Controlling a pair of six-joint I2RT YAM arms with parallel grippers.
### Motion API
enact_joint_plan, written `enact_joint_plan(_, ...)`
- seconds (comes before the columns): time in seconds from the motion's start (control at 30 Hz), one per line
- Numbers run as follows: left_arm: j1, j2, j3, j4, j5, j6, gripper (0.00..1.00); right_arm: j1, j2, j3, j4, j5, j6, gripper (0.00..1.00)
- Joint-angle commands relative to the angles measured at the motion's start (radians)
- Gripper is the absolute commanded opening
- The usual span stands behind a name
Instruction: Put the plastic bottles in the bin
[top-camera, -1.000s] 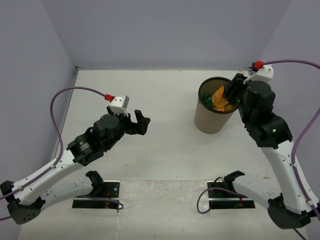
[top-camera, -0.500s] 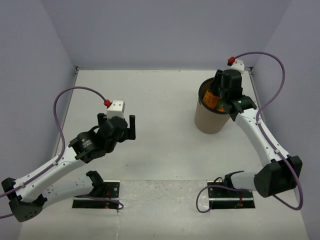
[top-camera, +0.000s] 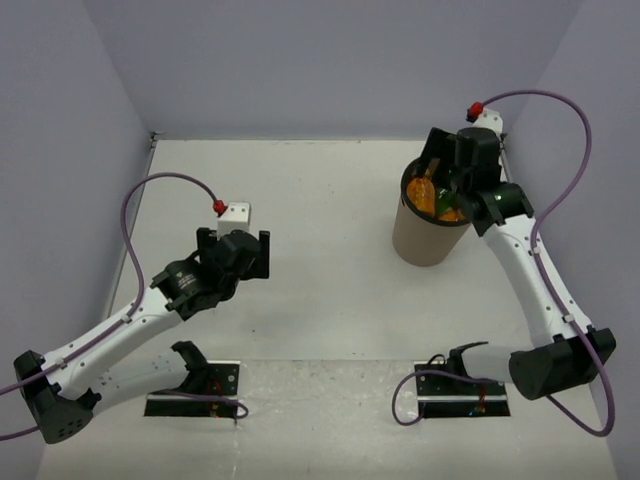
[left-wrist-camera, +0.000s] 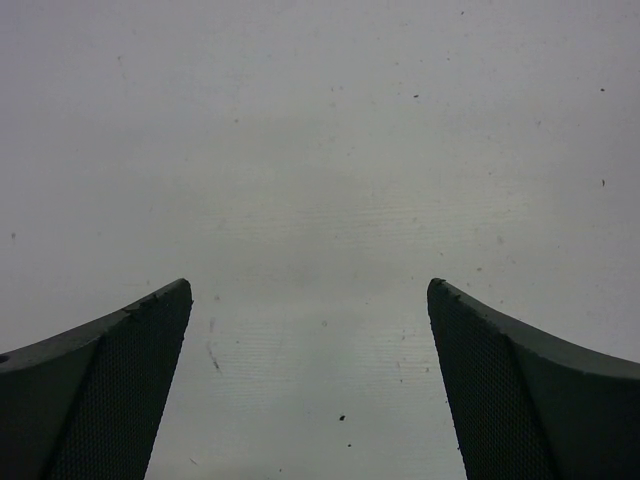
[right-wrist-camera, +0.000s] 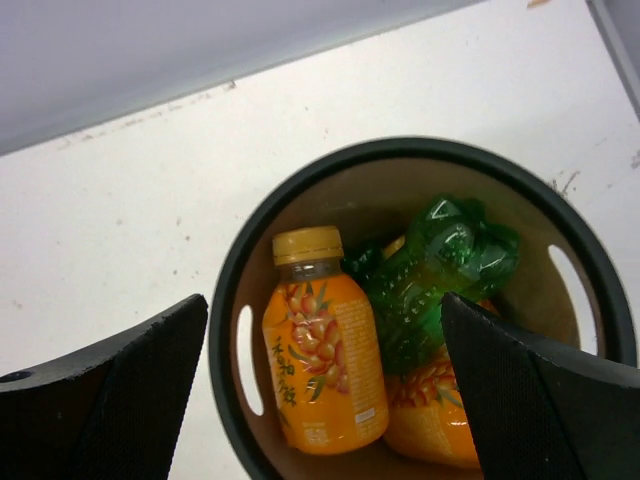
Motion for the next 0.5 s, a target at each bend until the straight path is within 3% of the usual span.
enact_joint_plan(0.0,0.010,-0.009,0.021,0.036,-0.028,0.001,1.00,-0.001,-0.049,0.112,-0.074,0.031,-0.021,0.99)
enact_joint_plan(0.1,0.028,0.003,0.034,0.030,-0.047,-0.022,1.00,0.000,-0.080,0.163,-0.117,0.039,-0.031,0.99)
enact_joint_plan(0.17,0.103,0.022,0.053,0.053,0.011,-0.014,1.00,0.003,-0.144,0.135,-0.123,-0.010,-0.044,0.99)
enact_joint_plan(0.33,0.425,0.037,0.074,0.129,0.174,0.056,1.00,0.031,-0.454,-0.053,-0.085,-0.113,-0.053,0.99)
enact_joint_plan(0.47,0.430,-0.027,0.110,0.094,0.092,0.078,1.00,0.037,-0.637,-0.141,-0.176,-0.116,-0.085,0.99)
